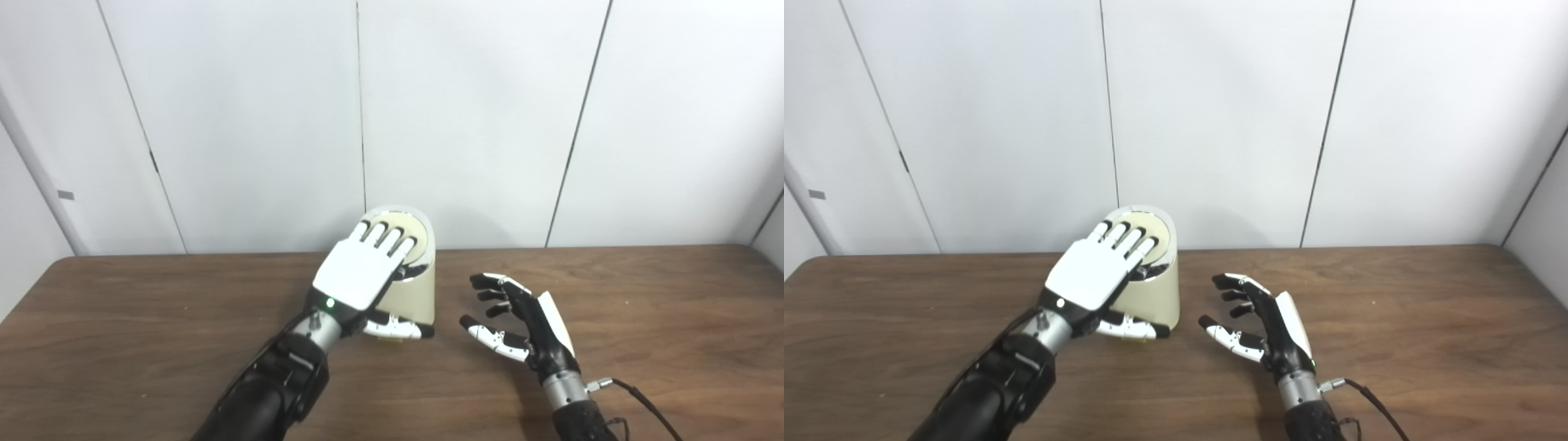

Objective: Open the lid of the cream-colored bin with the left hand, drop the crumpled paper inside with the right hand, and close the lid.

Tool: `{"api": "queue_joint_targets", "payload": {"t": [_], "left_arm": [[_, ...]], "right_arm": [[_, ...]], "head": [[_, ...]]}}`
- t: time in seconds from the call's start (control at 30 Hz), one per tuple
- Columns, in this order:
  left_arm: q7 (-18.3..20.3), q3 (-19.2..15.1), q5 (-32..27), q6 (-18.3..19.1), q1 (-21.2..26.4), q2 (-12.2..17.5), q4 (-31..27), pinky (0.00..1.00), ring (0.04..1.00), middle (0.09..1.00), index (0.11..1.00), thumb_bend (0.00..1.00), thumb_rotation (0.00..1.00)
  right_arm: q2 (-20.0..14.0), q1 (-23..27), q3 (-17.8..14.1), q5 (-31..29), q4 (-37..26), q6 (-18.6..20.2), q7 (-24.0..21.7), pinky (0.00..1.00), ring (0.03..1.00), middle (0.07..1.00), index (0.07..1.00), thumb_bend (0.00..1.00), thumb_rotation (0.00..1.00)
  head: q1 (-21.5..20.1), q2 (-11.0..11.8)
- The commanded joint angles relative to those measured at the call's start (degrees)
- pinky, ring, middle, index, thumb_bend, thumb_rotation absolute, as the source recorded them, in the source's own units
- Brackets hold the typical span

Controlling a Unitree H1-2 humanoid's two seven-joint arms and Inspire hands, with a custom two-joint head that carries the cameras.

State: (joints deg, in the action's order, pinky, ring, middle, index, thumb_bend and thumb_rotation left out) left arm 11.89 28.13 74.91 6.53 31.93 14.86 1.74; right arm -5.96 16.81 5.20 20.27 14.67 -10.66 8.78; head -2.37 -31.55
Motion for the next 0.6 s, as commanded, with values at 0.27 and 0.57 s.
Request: {"api": "queue_joint_targets", "payload": {"t": [0.27, 0.57], "left_arm": [[-1.71, -4.17, 0.2, 2.32, 3.15, -0.8, -4.33, 1.0, 1.0, 1.0, 0.999, 0.79, 1.0], [-1.8, -5.52, -1.98, 0.36, 0.76, -1.17, -11.36, 1.0, 0.951, 0.899, 0.911, 0.78, 1.0]], "right_arm": [[-0.12, 2.23, -0.23, -0.19, -1.48, -1.58, 0.4, 0.59, 0.727, 0.746, 0.729, 0.32, 0.3], [-0.13, 2.54, -0.01, 0.86, -0.76, -2.21, 1.2, 0.57, 0.708, 0.735, 0.722, 0.32, 0.28]], "head": [[0.14, -0.1], [0.19, 0.08]]}}
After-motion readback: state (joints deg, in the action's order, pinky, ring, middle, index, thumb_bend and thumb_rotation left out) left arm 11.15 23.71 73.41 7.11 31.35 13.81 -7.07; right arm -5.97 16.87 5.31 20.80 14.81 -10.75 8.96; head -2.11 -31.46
